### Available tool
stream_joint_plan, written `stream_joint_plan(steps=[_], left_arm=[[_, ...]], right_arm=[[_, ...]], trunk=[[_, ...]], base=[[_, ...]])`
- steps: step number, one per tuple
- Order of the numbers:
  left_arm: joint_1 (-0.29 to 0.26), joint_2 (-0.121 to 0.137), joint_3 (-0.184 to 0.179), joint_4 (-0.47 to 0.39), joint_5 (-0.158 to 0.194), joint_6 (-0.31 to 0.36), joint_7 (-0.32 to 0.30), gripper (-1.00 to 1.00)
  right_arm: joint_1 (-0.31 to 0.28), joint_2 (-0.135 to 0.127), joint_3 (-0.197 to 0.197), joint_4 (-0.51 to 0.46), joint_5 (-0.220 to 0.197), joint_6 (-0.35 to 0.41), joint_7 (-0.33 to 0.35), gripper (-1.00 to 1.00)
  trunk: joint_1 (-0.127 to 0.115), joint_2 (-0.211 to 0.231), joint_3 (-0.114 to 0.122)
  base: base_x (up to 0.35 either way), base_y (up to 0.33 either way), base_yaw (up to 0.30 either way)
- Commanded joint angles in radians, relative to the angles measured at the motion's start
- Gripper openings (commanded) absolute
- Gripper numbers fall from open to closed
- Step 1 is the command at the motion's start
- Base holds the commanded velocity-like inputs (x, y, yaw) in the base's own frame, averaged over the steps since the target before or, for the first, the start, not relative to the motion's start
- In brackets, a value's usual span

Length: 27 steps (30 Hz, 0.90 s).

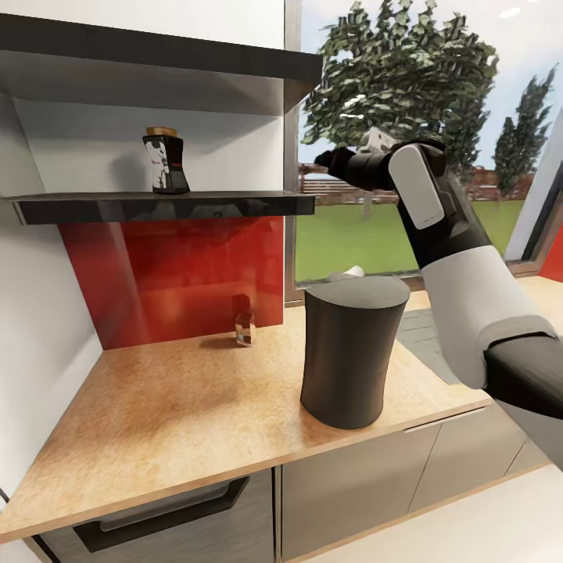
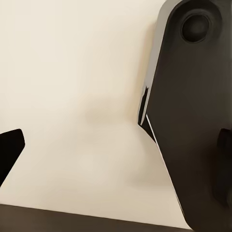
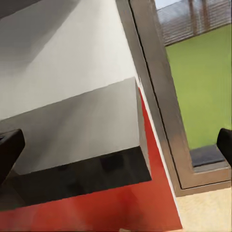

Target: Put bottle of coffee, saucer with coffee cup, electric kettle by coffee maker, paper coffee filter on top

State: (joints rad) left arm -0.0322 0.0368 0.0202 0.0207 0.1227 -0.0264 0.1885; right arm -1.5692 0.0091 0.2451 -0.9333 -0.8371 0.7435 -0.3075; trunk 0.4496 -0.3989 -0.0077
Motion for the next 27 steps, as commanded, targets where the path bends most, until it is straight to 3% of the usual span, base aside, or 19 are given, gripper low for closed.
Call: stream_joint_plan(steps=[1,3,9,18,27], left_arm=[[-0.001,0.0,0.001,0.002,0.008,-0.003,0.001,1.0],[0.0,0.0,0.001,0.003,0.008,-0.003,0.001,1.0],[0.0,0.0,0.001,0.004,0.009,-0.003,0.002,1.0],[0.0,-0.001,0.001,0.004,0.008,-0.003,0.002,1.0],[0.0,-0.003,0.001,0.004,0.009,-0.003,0.003,1.0]], right_arm=[[0.0,-0.002,0.003,0.002,0.008,0.001,0.024,1.0],[0.001,-0.003,0.004,0.004,0.041,0.001,0.057,1.0],[0.001,-0.004,0.005,-0.006,0.071,0.0,0.078,1.0],[0.001,-0.002,0.006,-0.016,0.073,0.0,0.081,1.0],[0.001,0.002,0.005,-0.014,0.072,0.0,0.081,1.0]], trunk=[[0.0,-0.001,-0.001],[0.0,-0.001,-0.001],[0.0,-0.001,-0.001],[0.0,-0.001,-0.001],[0.0,-0.001,-0.006]], base=[[0.0,0.0,0.0],[0.0,0.0,0.0],[0.0,0.0,0.0],[0.0,0.0,0.017],[0.0,0.0,0.233]])
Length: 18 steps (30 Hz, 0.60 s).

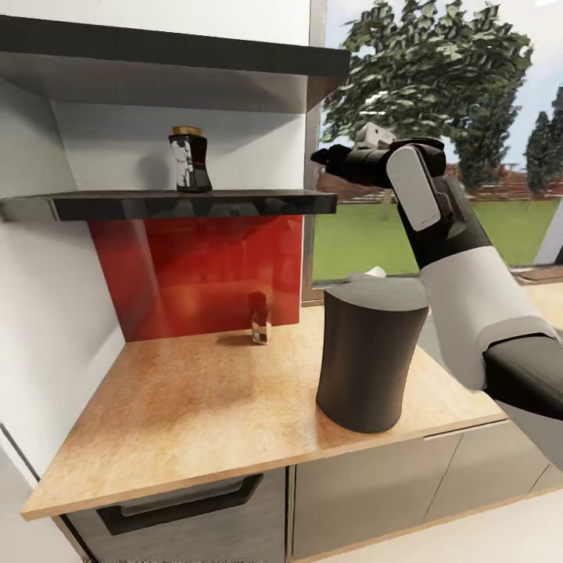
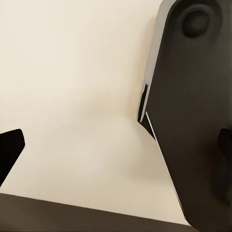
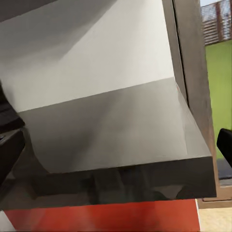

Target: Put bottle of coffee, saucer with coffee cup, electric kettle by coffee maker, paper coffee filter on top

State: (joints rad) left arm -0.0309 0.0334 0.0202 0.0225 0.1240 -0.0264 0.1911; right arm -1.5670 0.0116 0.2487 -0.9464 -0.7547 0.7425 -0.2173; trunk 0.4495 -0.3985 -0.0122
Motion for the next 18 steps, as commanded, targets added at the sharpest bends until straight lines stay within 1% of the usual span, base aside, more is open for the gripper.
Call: stream_joint_plan(steps=[1,10,15,18], left_arm=[[-0.001,0.0,0.001,0.002,0.008,-0.003,0.001,1.0],[0.0,0.002,0.001,0.009,0.009,0.002,0.001,1.0],[0.0,0.002,0.0,0.01,0.009,0.002,0.001,1.0],[0.001,0.002,0.0,0.011,0.009,0.001,0.001,1.0]], right_arm=[[-0.001,-0.001,0.001,-0.001,-0.011,0.002,-0.01,1.0],[-0.001,-0.001,0.001,-0.007,-0.009,0.002,-0.01,1.0],[-0.001,-0.001,0.001,-0.067,-0.009,0.002,-0.01,1.0],[-0.001,-0.002,0.001,-0.081,-0.009,0.002,-0.011,1.0]], trunk=[[0.0,-0.001,-0.002],[0.0,-0.001,-0.007],[0.0,-0.001,-0.01],[0.0,-0.001,-0.012]], base=[[0.0,0.0,0.255],[0.0,0.0,0.256],[0.0,0.0,0.256],[0.0,0.0,0.256]])
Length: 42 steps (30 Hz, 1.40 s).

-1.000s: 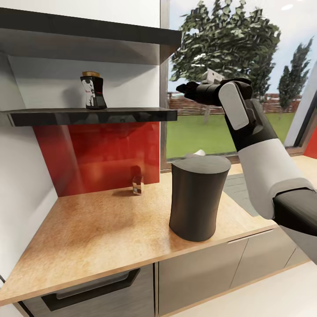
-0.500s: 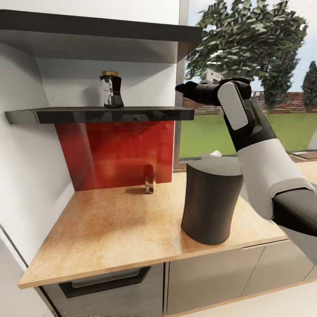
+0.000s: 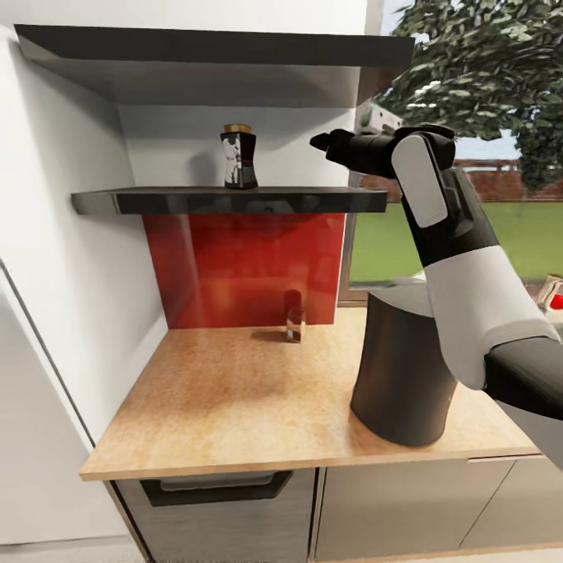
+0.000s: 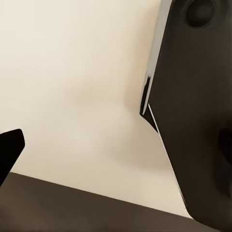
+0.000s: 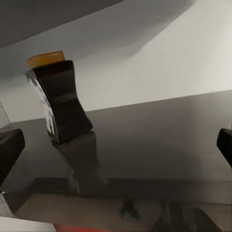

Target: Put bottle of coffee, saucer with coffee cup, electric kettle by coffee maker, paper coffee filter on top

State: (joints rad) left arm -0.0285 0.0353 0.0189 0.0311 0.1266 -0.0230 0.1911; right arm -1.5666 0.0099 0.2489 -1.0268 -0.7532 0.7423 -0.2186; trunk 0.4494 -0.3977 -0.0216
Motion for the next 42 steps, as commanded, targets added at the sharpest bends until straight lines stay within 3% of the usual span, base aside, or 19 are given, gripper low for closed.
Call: stream_joint_plan(steps=[1,8,19,28,31,34,37,39,42], left_arm=[[-0.001,0.0,0.001,0.003,0.007,-0.003,0.001,1.0],[-0.001,0.0,0.001,0.003,0.007,-0.002,0.001,1.0],[0.0,0.0,0.001,0.003,0.008,0.009,0.002,1.0],[0.001,0.0,0.001,0.004,0.007,0.005,0.003,1.0],[0.005,0.0,0.001,0.004,0.007,0.003,0.003,1.0],[0.016,0.0,0.002,0.003,0.007,0.001,0.002,1.0],[0.018,0.0,0.002,0.003,0.007,0.0,0.002,1.0],[0.02,0.0,0.002,0.003,0.007,0.0,0.002,1.0],[0.02,0.0,0.002,0.003,0.007,0.0,0.002,1.0]], right_arm=[[-0.001,-0.001,0.001,-0.004,-0.011,0.002,-0.01,1.0],[-0.001,-0.001,0.001,-0.009,-0.011,0.002,-0.01,1.0],[-0.001,-0.001,0.001,-0.006,-0.011,0.002,-0.01,1.0],[0.0,-0.003,0.0,0.026,-0.002,0.002,-0.018,1.0],[0.0,0.003,0.001,0.039,0.004,0.002,-0.053,1.0],[0.0,0.02,0.0,0.077,0.03,0.0,-0.124,1.0],[0.0,0.043,-0.001,0.083,0.04,-0.001,-0.137,1.0],[-0.001,0.075,-0.001,0.085,0.068,-0.001,-0.142,1.0],[-0.001,0.097,-0.002,0.085,0.108,-0.005,-0.144,1.0]], trunk=[[0.001,-0.002,-0.003],[0.001,-0.002,-0.007],[0.001,-0.002,-0.013],[0.001,-0.002,-0.014],[0.001,-0.002,-0.014],[0.001,-0.002,-0.014],[0.001,-0.002,-0.014],[0.001,-0.002,-0.014],[0.001,-0.002,-0.014]], base=[[0.0,0.0,0.256],[0.0,0.028,0.256],[0.0,0.276,0.253],[0.0,0.106,0.03],[0.0,0.004,0.001],[0.0,0.0,0.0],[0.0,0.0,0.0],[0.0,0.0,0.0],[0.0,0.0,0.0]])
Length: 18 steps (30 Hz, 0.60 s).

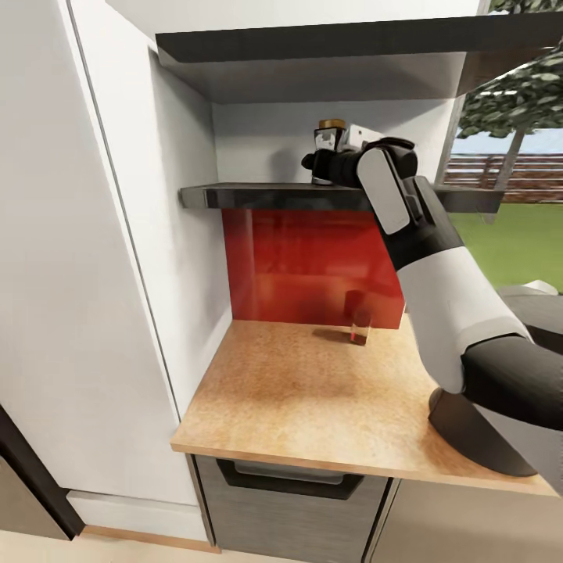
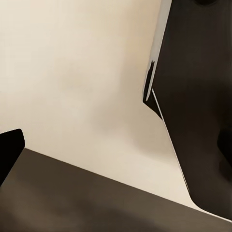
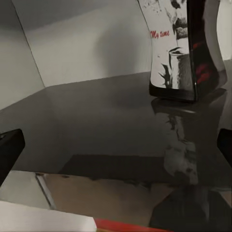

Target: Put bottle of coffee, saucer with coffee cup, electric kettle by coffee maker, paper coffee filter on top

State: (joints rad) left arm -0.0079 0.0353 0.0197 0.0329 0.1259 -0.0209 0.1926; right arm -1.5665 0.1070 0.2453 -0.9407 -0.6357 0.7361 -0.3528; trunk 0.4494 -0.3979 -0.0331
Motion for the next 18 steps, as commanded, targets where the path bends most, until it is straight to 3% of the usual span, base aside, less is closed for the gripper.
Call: stream_joint_plan(steps=[1,15,18], left_arm=[[0.0,0.0,0.001,0.001,0.008,-0.002,0.001,1.0],[0.0,0.001,0.0,0.001,0.008,-0.001,-0.001,1.0],[0.0,0.0,0.0,0.001,0.008,-0.001,-0.001,1.0]], right_arm=[[-0.001,0.003,0.002,-0.001,-0.003,0.0,-0.01,1.0],[-0.003,0.008,-0.003,-0.009,0.012,-0.032,-0.01,1.0],[-0.015,0.008,-0.003,-0.003,0.031,-0.035,-0.011,1.0]], trunk=[[0.001,-0.002,-0.002],[0.001,-0.002,-0.002],[0.001,-0.002,-0.002]], base=[[0.0,0.0,0.0],[0.0,0.0,0.0],[0.0,0.0,0.0]])
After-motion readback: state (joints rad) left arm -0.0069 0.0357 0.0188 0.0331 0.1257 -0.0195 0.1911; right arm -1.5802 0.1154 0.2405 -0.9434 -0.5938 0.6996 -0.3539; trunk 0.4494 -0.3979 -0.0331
